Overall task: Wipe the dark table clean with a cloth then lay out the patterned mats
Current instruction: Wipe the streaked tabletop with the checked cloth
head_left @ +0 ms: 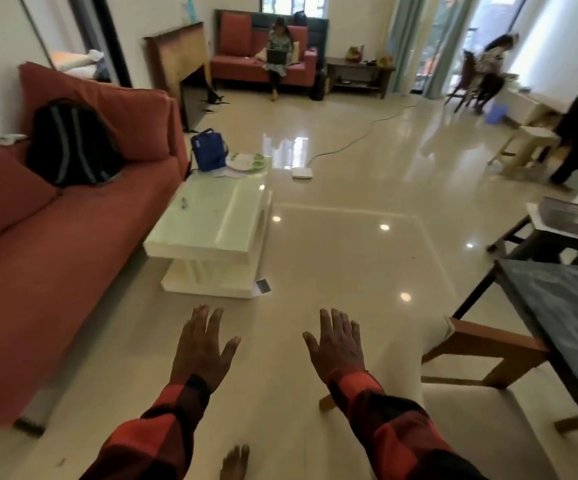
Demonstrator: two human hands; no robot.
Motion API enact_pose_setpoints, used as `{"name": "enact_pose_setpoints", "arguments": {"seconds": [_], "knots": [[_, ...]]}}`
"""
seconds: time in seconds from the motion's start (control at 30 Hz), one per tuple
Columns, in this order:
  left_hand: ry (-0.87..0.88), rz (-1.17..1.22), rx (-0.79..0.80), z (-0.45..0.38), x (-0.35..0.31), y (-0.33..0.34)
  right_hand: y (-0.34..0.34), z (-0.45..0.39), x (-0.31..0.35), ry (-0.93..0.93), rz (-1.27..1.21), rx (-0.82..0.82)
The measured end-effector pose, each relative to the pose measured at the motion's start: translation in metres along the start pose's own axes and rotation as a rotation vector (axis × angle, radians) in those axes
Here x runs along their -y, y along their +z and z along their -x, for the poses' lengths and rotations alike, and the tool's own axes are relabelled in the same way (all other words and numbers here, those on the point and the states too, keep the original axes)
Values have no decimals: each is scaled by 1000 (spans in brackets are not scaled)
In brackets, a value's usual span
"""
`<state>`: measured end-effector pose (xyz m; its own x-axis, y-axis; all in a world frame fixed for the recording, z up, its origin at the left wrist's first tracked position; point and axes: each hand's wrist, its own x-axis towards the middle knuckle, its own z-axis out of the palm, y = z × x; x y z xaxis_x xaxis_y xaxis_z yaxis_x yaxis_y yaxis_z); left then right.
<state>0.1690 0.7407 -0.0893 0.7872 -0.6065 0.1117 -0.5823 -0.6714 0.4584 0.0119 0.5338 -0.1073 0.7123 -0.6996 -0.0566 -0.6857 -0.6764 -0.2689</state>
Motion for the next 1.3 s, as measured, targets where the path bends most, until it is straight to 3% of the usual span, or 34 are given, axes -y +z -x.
{"name": "enact_pose_setpoints", "arguments": {"seconds": [0.13,0.27,0.57,0.93,1.3], "knots": [[111,24,69,-119,-3,14,-18,-78,-5,134,44,-17],[203,47,115,-236,-24,18,-54,-157,-12,219,54,-144],[510,84,154,-454,-144,80,-77,-310,-82,469,-1,-251],[709,69,261,-644,-314,196,-114,-506,-208,640,-61,-268],[885,68,457,-778,-476,345,-136,-619,-368,902,-10,-255]]}}
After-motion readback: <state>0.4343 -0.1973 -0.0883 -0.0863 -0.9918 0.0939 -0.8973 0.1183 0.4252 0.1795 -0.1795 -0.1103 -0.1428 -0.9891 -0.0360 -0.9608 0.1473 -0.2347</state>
